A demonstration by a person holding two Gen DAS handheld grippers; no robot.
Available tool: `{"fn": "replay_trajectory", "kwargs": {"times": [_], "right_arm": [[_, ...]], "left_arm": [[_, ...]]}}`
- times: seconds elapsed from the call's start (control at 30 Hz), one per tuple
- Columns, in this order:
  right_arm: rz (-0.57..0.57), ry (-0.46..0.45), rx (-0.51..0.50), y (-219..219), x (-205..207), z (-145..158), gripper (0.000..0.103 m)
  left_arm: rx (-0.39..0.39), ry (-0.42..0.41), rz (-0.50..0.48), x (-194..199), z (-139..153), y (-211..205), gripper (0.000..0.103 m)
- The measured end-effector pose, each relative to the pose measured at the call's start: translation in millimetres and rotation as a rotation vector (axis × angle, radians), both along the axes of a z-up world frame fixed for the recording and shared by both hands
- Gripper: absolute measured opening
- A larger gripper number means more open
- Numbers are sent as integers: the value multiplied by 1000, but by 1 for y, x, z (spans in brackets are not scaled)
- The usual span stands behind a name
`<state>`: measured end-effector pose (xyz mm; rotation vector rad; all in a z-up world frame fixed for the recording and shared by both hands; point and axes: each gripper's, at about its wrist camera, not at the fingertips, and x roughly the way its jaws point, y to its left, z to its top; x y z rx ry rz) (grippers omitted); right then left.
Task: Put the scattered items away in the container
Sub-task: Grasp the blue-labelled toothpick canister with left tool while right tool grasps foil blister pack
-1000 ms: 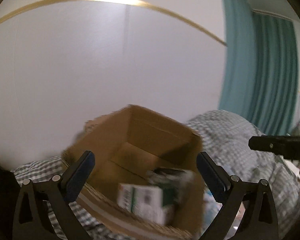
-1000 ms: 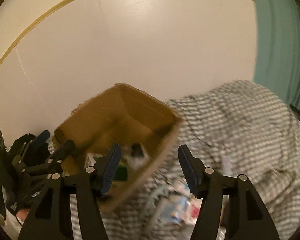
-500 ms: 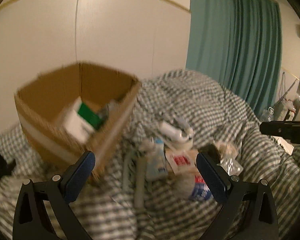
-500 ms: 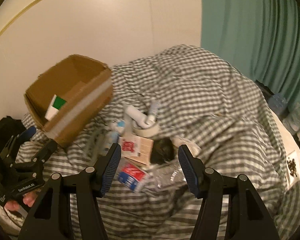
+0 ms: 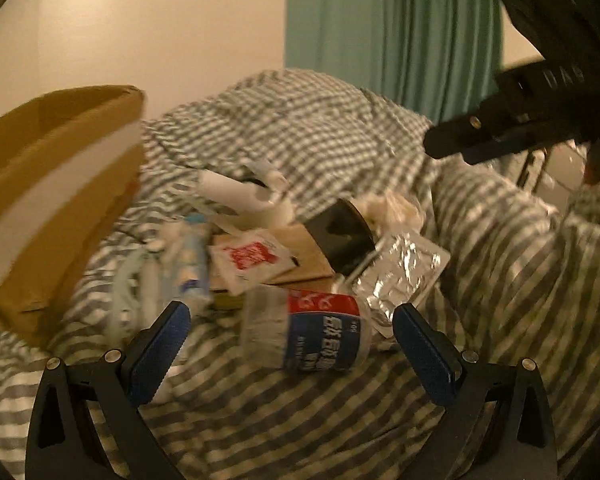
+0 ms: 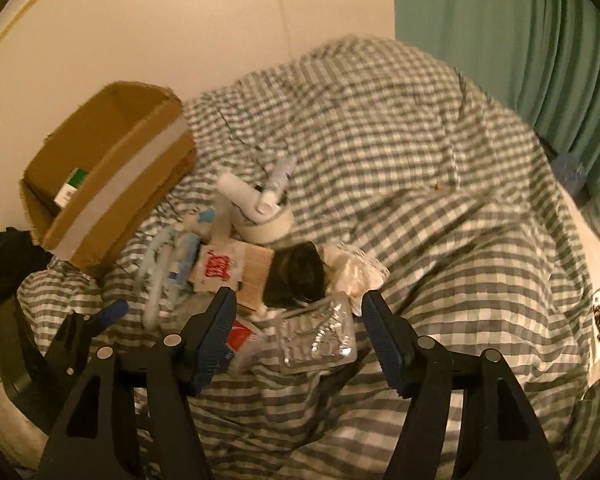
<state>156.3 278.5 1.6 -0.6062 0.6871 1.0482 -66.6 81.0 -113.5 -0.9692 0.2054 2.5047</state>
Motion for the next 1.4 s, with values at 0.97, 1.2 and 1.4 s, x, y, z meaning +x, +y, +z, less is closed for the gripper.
{"fn": "replay_trajectory", "kwargs": {"times": [0.97, 1.2, 1.4], "right_arm": [[-11, 141, -267, 41, 9, -74, 14], [2, 109, -379, 62, -8, -109, 8], [10, 37, -217, 40, -37, -55, 8]], "left_arm": [[-20, -105, 72, -30, -28, -31, 95], [1, -95, 123, -34, -16, -46, 95], [9, -27, 130, -28, 21, -57, 95]]}}
